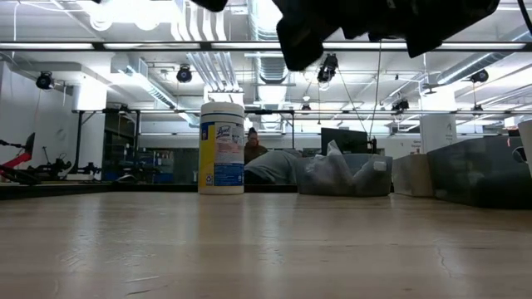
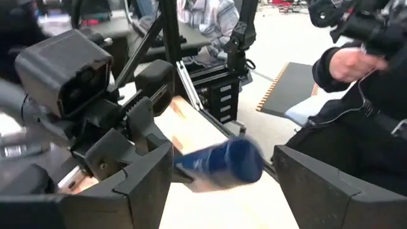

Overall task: Pick & Place Travel size toiletries
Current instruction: Put the blue shave cream into the white bin

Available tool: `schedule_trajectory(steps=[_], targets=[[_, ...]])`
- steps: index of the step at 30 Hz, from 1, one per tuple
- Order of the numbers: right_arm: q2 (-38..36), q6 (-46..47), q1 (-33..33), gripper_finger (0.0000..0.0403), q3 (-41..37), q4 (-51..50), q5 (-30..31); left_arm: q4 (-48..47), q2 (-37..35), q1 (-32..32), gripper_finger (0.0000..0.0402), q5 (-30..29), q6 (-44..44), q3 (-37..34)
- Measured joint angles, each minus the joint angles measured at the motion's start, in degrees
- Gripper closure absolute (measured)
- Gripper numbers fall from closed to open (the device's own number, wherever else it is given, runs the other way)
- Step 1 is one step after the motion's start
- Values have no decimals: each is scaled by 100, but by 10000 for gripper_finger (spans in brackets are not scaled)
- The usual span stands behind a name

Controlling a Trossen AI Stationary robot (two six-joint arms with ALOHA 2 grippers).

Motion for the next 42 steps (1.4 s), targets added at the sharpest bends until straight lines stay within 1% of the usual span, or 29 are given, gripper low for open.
schedule_trajectory(steps=[3,5,11,15,22,26,29,33,38,42], targets=[[0,114,-9,392,-1,-259,121,-342,-145,0,126,-120,-385,-2],[0,156,-7,393,-2,-413,226,-524,-212,-2,127,-350,-692,-2],[0,294,-4,392,-2,-534,228,-1085,-257,0,127,-999,-1580,-4],[0,299,0,392,-2,-634,319,-1208,-229,-2,126,-1340,-1903,-4],[0,377,-6,393,-4,-774,703,-1295,-227,-13,127,-1361,-2135,-4],[0,401,0,390,-4,-779,1110,-1494,-198,-20,127,-1360,-2240,-9],[0,426,0,393,11,-789,1280,-1547,-192,-17,127,-1360,-2315,-11],[0,466,4,391,51,-814,1469,-1553,-185,-33,127,-1360,-2326,-11],[0,603,2,393,85,-747,1890,-1597,-181,-35,127,-1387,-2324,-10],[-7,718,-16,392,103,-741,1921,-1704,-172,-35,127,-1500,-2322,-11]])
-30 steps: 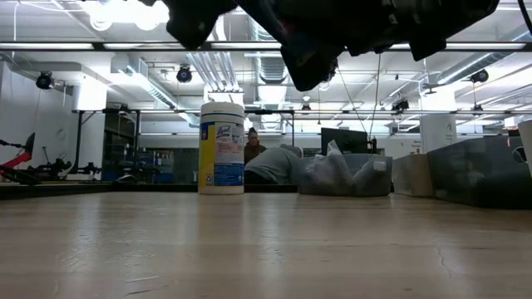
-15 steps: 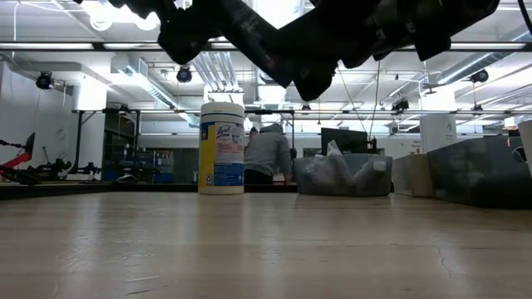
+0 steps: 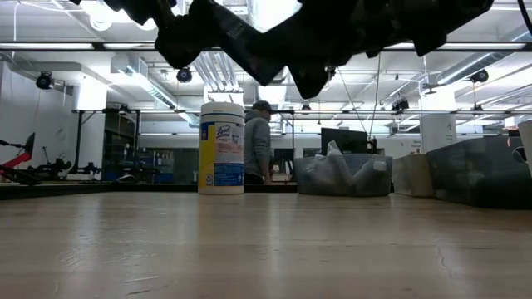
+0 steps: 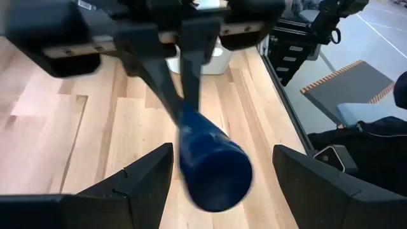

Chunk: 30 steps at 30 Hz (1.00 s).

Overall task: Pick & Place Travel size toiletries
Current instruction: Put the blue shave cream into the white bin

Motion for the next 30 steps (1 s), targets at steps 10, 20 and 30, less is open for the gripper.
schedule_trajectory(steps=[10,20,30], targets=[[4,140,-28,393,55,-27,-16,-95,0,0,139,-814,70,0],[4,134,-59,392,118,-39,27,-84,-2,-2,203,-939,70,2],[4,128,-67,366,116,-35,10,-81,-2,-2,274,-943,149,2]])
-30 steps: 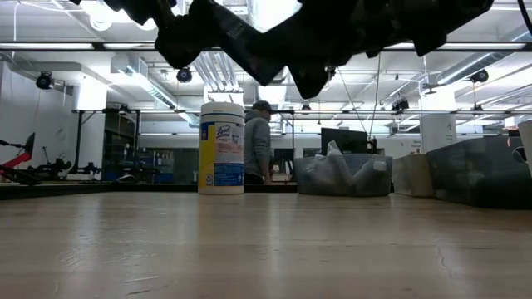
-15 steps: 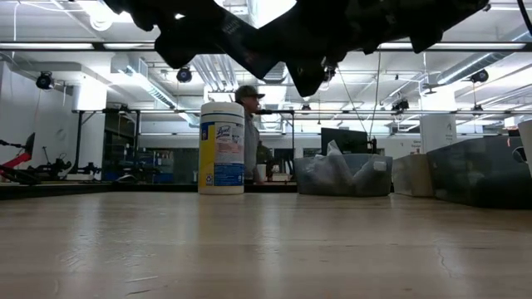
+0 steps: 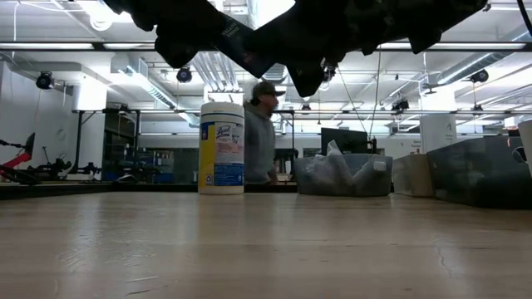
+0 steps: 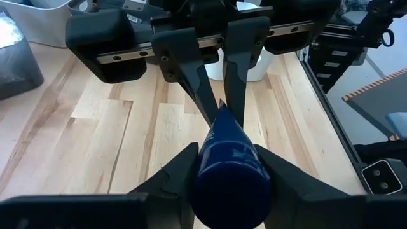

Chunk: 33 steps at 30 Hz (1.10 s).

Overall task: Pick & Place Travel size toiletries
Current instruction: Put the blue shave cream into the white bin

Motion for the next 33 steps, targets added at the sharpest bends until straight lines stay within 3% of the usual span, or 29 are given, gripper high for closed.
schedule_trajectory(steps=[8,17,26,33], targets=[[-154,-206,-28,315,-167,103,-15,14,-52,-10,256,-152,224,0],[-260,-196,-42,242,-551,748,-26,537,-285,-26,272,-496,422,-354],[-260,-167,-44,184,-686,1013,-16,2176,-986,-26,263,-557,415,-1524],[-229,-320,-77,156,-730,1585,415,4115,-1280,-28,266,-549,555,-2583]])
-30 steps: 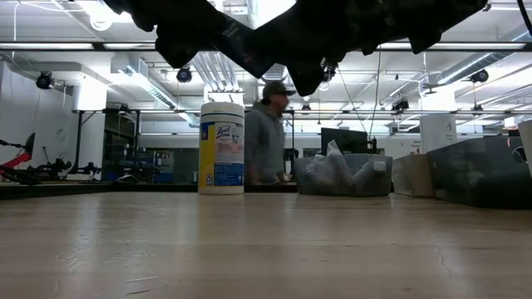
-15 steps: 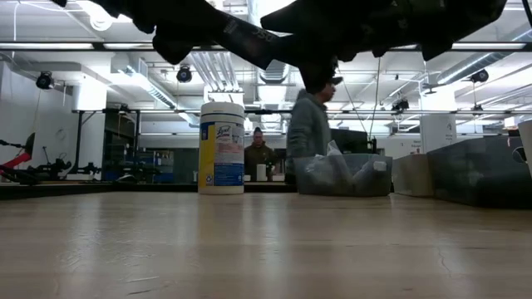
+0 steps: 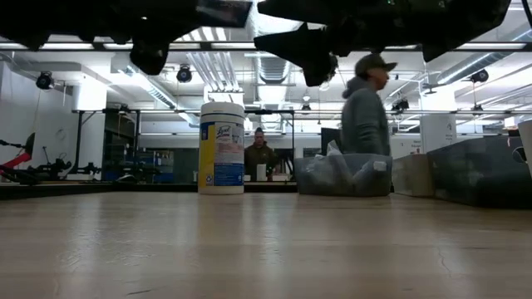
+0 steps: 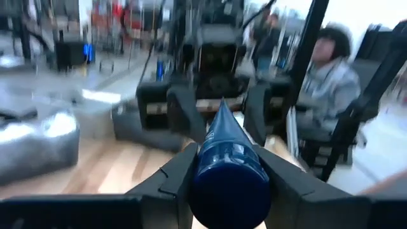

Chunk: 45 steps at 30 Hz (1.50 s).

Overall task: Pick & Place Travel size toiletries
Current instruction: Put the blue shave cream into the white bin

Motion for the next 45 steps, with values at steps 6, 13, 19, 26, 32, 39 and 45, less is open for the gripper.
schedule_trajectory(steps=[6,13,19,26,32,39,45], targets=[[158,-4,-158,139,-9,759,11,2223,186,0,266,11,595,-743],[308,24,-434,127,4,1608,29,3265,492,7,266,3,979,-843],[308,-32,-484,121,304,1527,-35,3278,831,20,266,-63,1266,-470],[304,-180,-485,130,455,1435,-42,3277,1050,20,266,-154,1463,-171],[308,-192,-483,179,455,1486,-43,3273,1068,22,266,-172,1474,-136],[308,-193,-478,240,488,1554,-61,3084,1068,26,266,-188,1405,-136],[308,-194,-476,285,529,1556,-100,3059,1068,28,266,-190,1391,-136]])
